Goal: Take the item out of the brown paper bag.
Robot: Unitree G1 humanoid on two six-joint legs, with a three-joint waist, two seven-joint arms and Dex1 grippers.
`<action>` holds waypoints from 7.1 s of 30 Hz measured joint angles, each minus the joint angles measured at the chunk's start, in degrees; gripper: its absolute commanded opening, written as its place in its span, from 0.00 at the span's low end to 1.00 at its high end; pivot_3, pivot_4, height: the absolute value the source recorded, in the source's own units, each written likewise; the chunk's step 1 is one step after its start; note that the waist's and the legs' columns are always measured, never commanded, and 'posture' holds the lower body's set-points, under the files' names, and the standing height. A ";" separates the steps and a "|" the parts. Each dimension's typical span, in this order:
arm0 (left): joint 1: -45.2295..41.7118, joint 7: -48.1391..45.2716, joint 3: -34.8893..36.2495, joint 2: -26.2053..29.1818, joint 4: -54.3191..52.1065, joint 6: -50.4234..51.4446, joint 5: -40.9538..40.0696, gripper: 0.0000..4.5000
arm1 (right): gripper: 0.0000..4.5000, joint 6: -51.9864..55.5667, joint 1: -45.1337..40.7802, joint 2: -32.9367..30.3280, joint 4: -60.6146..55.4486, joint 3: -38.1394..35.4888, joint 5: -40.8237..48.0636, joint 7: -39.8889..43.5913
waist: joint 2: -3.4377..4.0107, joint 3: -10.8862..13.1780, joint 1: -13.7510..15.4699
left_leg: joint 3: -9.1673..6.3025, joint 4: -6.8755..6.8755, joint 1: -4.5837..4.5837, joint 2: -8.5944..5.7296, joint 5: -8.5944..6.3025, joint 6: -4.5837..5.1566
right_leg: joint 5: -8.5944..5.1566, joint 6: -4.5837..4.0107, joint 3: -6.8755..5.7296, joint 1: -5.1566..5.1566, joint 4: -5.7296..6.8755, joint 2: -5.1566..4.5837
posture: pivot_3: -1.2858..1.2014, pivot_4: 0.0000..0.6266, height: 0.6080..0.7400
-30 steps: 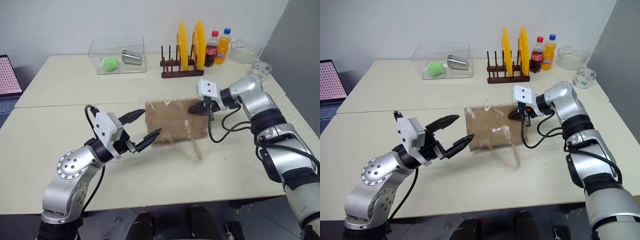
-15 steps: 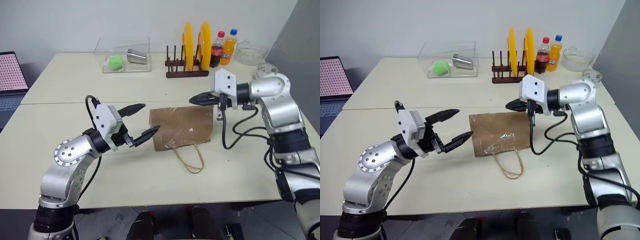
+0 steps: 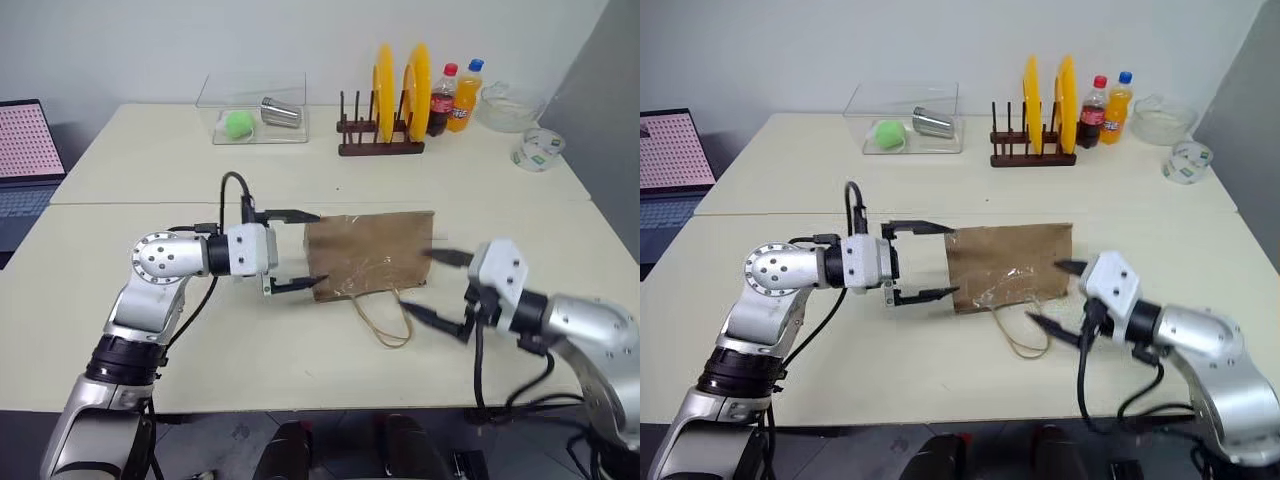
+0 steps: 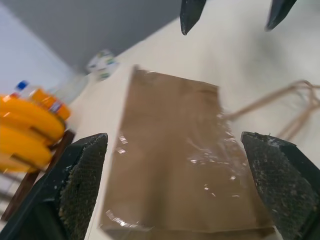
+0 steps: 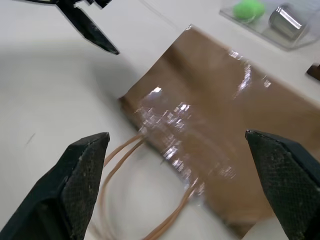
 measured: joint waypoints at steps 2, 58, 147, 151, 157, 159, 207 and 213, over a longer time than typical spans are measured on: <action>-1.50 -2.02 -1.65 -0.79 2.53 -3.79 0.88 1.00 | 0.97 1.87 3.23 0.00 -3.33 -0.47 1.16 -2.01 | 0.00 0.00 0.05 | -0.01 0.02 0.01 -0.01 0.00 0.00 | 0.00 0.01 -0.01 0.04 0.00 0.00 | 0.52 0.24 1.00; -10.37 12.79 -10.82 -19.27 15.32 -4.74 9.06 0.00 | 0.98 -18.27 20.47 -18.91 -7.09 16.48 18.16 -46.26 | -0.03 -0.02 0.10 | -0.28 -0.04 0.79 -0.01 -0.03 0.05 | -0.13 0.25 -0.19 1.09 -0.41 0.06 | 0.52 0.24 1.00; -34.09 8.64 4.34 -21.73 35.11 1.28 1.15 0.00 | 0.99 -20.34 -40.33 0.89 47.74 39.34 -29.00 -14.81 | -0.07 0.01 -1.31 | -0.36 0.00 -0.09 -0.10 0.12 -0.21 | -0.01 0.08 -0.24 0.06 -0.28 0.00 | 0.52 0.24 1.00; -34.09 8.84 4.34 -21.62 35.06 1.27 1.15 0.00 | 0.99 -24.75 -43.87 2.01 53.33 42.16 -34.60 -12.59 | -0.06 0.01 -1.48 | -0.33 -0.02 -0.12 -0.10 0.14 -0.25 | -0.01 0.08 -0.19 -0.05 -0.25 0.00 | 0.52 0.24 1.00; -34.07 9.59 4.40 -20.77 35.05 1.28 1.15 0.00 | 0.99 -28.90 -46.63 5.20 59.15 45.95 -42.67 -9.96 | -0.06 0.01 -1.64 | -0.32 -0.01 -0.11 -0.11 0.16 -0.27 | -0.01 0.08 -0.18 -0.05 -0.23 0.00 | 0.52 0.24 1.00; -34.07 9.73 4.42 -20.72 35.04 1.28 1.15 0.00 | 0.99 -29.85 -48.42 7.43 62.00 46.64 -45.28 -10.17 | -0.06 0.00 -1.82 | -0.33 -0.01 -0.10 -0.11 0.18 -0.31 | 0.00 0.07 -0.18 -0.05 -0.22 0.00 | 0.52 0.24 1.00; -35.25 17.04 4.13 -17.07 43.36 -2.48 8.62 0.00 | 0.69 -18.44 -31.00 -16.52 40.08 1.34 -13.49 -4.43 | -0.03 -0.01 -1.28 | -0.16 -0.02 -0.17 -0.21 0.08 -0.11 | 0.03 0.05 -0.10 -0.10 -0.20 -0.11 | 0.52 0.24 1.00; -35.25 17.08 4.01 -17.69 43.33 -2.69 8.67 0.00 | 0.69 -38.86 -29.38 -19.95 62.65 19.52 -34.06 -9.10 | 0.06 0.04 -2.94 | 0.04 -0.03 -0.11 -0.15 0.11 -0.16 | 0.02 0.06 0.04 -0.15 -0.08 -0.10 | 0.52 0.24 1.00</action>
